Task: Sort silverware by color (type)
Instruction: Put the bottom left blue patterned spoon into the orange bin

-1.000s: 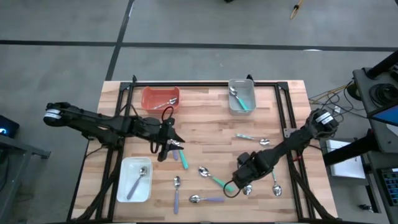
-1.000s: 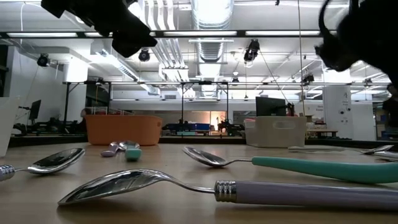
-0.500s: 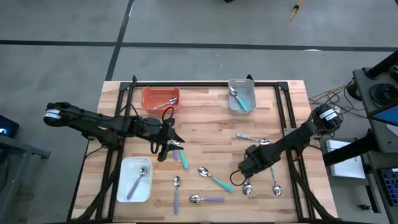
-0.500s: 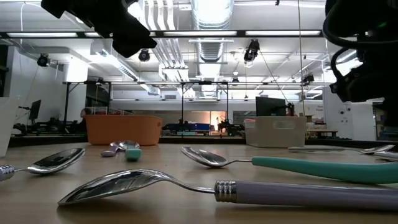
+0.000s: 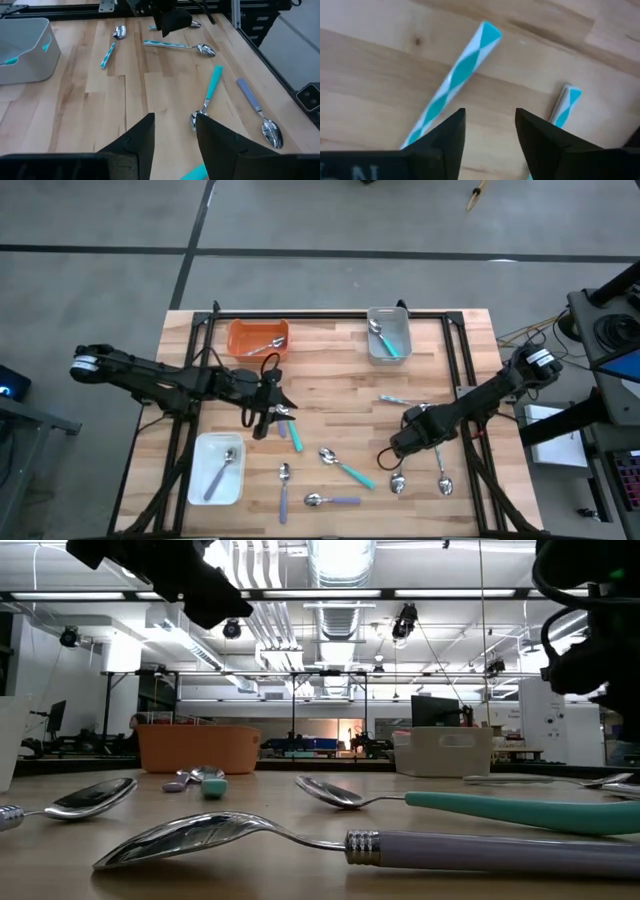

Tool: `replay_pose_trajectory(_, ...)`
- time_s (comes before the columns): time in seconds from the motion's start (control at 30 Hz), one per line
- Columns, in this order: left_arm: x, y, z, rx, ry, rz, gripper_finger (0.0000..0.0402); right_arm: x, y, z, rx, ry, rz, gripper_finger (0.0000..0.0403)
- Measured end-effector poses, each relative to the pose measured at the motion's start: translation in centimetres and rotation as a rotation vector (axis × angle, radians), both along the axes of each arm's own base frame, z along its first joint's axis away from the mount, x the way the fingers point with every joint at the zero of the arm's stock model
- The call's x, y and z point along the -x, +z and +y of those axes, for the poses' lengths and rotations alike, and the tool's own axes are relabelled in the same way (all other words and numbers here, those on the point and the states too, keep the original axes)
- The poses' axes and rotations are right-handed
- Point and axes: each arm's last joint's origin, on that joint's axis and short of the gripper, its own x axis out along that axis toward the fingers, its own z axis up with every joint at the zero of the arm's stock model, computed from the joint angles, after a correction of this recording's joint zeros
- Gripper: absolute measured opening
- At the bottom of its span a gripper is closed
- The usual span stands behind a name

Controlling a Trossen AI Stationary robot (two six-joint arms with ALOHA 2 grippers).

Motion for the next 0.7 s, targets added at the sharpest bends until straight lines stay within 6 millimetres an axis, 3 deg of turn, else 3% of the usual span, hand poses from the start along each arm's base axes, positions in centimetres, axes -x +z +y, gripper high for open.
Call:
replay_pose_trajectory(0.27, -0.1, 0.2, 0.0, -0.055, -0.031, -0.031, 0.0123, -0.8, -0.5, 0.1, 0.056, -0.037, -0.092, 0.0196)
replay_pose_trajectory(0.7, -0.1, 0.2, 0.1, -0.212, -0.089, -0.055, 0.0123, -1.7, -2.6, 0.4, 0.088, -0.054, -0.102, 0.0198)
